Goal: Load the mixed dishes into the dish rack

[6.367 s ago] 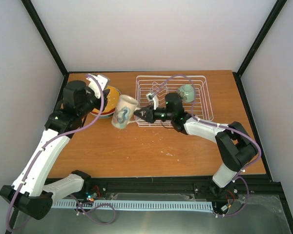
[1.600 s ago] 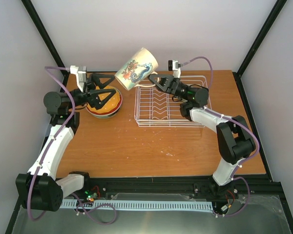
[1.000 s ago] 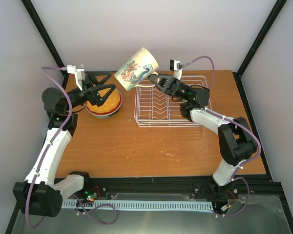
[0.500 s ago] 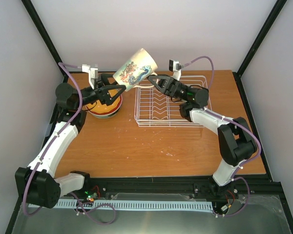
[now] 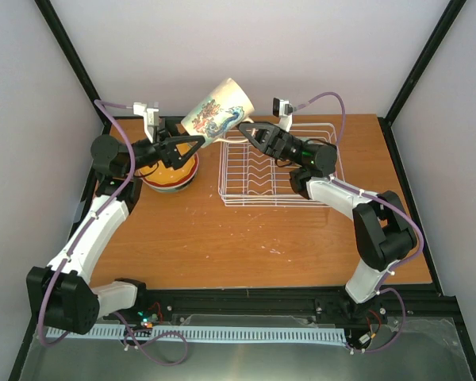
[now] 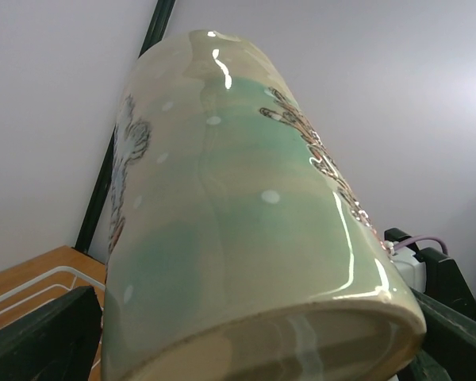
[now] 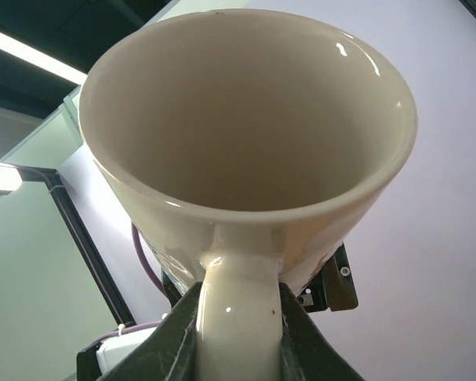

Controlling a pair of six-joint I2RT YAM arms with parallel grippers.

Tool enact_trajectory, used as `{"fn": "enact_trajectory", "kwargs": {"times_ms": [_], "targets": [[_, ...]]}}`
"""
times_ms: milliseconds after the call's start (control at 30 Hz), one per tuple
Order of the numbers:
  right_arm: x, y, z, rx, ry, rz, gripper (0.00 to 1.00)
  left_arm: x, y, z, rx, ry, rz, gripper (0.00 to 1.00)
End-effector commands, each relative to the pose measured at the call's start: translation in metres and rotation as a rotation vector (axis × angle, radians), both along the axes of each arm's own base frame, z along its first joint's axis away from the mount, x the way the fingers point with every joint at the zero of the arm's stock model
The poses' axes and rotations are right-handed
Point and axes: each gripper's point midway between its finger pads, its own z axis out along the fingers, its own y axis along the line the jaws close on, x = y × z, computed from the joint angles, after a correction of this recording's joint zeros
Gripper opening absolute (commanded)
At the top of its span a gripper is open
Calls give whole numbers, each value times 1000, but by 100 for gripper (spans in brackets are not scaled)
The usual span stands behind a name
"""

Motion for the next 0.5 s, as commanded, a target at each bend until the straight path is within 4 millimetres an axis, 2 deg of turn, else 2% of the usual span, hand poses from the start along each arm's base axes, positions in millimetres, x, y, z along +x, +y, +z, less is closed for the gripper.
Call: {"fn": "enact_trajectory", "kwargs": {"times_ms": [0,300,467], "targets": [[-34,-9,36,100,-158,8,3,1,0,21,-34,-46,6,95],[-33,-4,30,86,-147,12,3,3,1,23,-47,-48,10,53],[-32,-2,26,80,-141,16,3,4,0,23,-50,-51,2,23]]}}
